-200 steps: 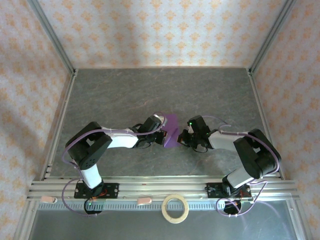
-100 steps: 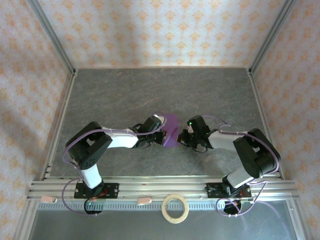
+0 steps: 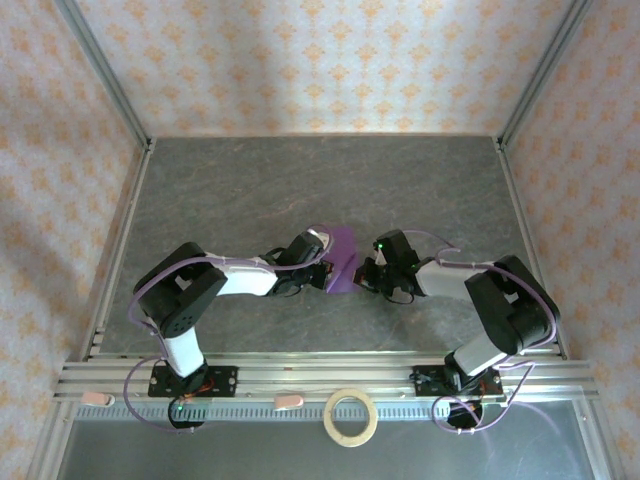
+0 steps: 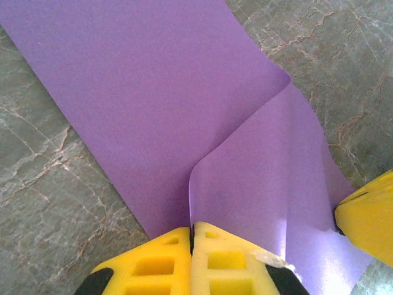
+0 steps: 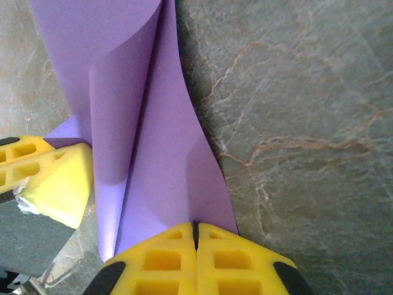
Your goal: Fold a paper plane with a square sheet of paper (pick it up from the middle)
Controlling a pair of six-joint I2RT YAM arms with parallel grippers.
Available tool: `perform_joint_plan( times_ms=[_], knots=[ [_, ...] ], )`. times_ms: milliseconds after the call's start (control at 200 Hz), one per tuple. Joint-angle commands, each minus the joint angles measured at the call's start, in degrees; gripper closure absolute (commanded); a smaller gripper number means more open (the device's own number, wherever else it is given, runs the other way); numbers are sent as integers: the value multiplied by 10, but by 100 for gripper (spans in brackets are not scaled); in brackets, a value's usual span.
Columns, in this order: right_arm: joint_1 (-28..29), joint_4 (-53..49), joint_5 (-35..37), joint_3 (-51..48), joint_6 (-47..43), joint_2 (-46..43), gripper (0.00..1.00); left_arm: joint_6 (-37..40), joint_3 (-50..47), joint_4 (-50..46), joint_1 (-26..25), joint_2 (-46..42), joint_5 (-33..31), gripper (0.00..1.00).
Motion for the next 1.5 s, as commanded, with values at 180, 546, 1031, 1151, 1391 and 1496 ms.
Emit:
perform_joint_plan(
  times_ms=[180, 546, 1031, 1151, 1391, 1496],
  knots=[
    [1, -44, 23, 0, -3, 8, 100, 4, -8, -12, 4, 18, -10, 95],
    [-4, 120, -53, -9, 112, -61, 94, 4, -11, -8, 4, 15, -5, 95],
    [1, 163, -96, 38, 185, 48, 100, 4, -17, -5, 5, 13, -5, 96],
    [3, 164, -103, 45, 185, 63, 100, 4, -16, -5, 6, 13, -4, 96],
    [4, 153, -99, 45, 177, 88, 100, 6, -15, -7, 8, 13, -4, 96],
    [3, 133, -82, 36, 166, 95, 100, 6, -16, -9, 8, 13, -4, 96]
  ],
)
